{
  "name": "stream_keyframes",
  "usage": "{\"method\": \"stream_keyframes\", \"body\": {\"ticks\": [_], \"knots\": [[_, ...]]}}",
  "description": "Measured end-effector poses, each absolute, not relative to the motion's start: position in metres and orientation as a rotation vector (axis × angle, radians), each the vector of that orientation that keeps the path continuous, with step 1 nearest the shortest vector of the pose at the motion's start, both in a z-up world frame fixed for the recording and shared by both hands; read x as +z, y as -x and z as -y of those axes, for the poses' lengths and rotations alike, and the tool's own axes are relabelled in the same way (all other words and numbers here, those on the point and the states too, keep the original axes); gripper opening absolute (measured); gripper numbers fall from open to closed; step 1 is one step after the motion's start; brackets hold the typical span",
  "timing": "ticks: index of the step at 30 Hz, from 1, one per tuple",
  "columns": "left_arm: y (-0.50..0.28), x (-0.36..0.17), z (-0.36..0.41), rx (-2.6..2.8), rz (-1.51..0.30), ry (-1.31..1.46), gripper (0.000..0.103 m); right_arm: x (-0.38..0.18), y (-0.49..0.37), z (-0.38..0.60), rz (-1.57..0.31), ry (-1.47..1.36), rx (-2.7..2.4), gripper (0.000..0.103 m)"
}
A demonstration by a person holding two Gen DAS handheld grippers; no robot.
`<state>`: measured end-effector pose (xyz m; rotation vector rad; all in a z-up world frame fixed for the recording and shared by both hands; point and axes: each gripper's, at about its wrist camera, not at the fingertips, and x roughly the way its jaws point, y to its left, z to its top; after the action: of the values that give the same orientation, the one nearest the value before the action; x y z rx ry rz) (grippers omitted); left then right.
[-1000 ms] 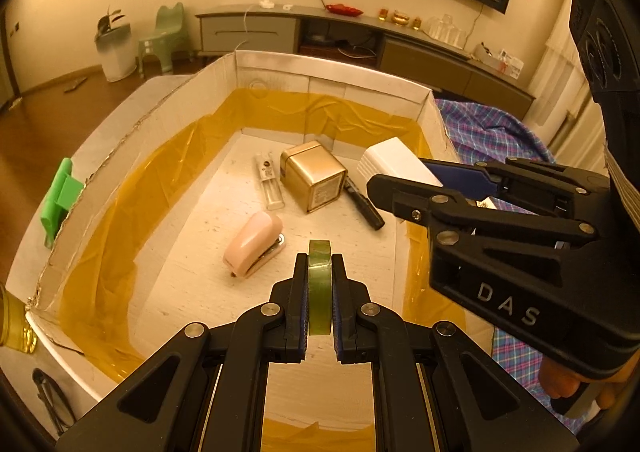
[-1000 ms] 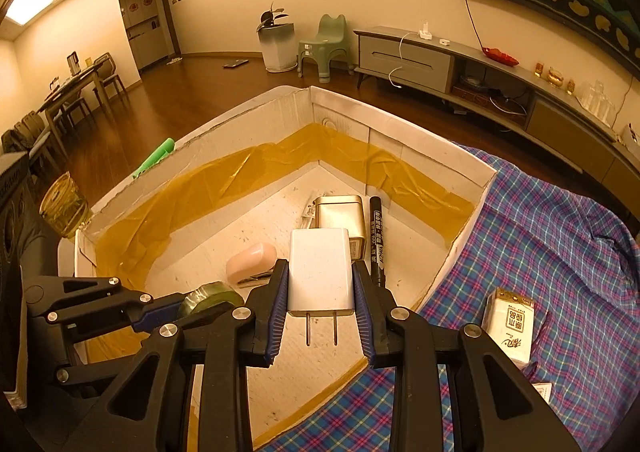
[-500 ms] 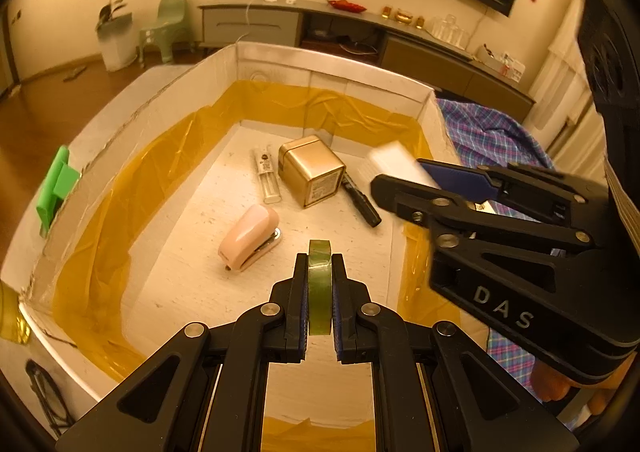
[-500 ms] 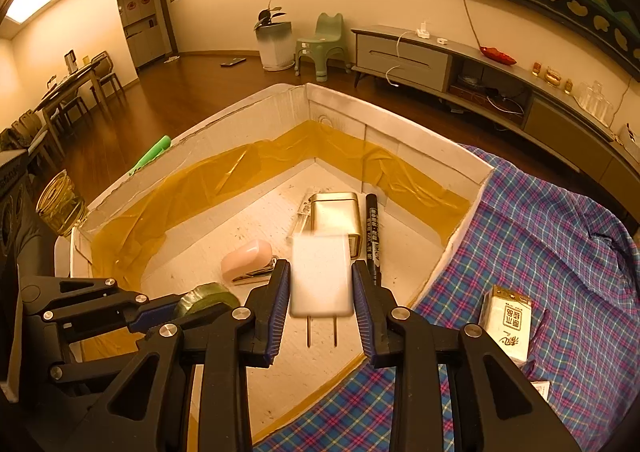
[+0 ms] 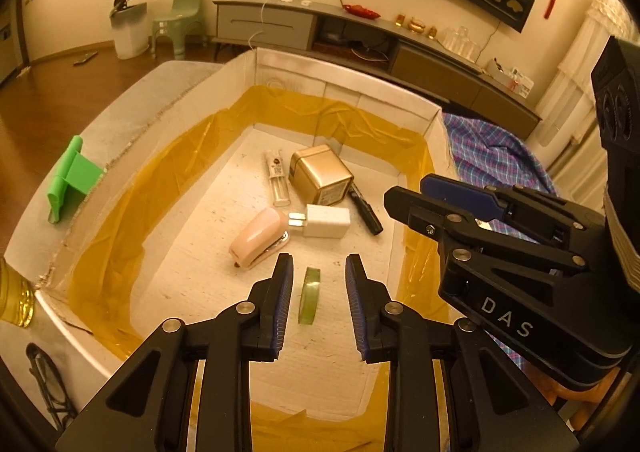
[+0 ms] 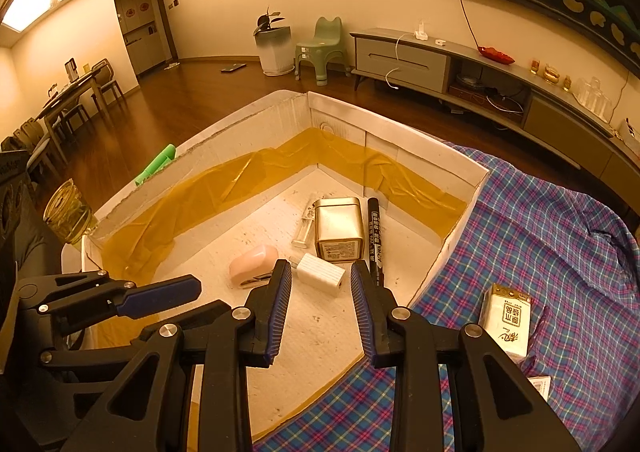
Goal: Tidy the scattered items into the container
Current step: 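Move both open tools back over the items on the shirt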
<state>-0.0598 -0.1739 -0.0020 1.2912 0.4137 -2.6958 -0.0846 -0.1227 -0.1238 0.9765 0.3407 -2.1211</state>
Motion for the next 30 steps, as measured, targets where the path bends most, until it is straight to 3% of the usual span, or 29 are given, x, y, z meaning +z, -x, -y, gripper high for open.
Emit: {"method": "stream_keyframes", "body": {"ticks": [30], "knots": [[0.014,0.054,0.122,-2.865,-0.192,-1.103,0.030,-0.043,0.020,0.034,-0.159,-0.880,-2.097,0.033]]}}
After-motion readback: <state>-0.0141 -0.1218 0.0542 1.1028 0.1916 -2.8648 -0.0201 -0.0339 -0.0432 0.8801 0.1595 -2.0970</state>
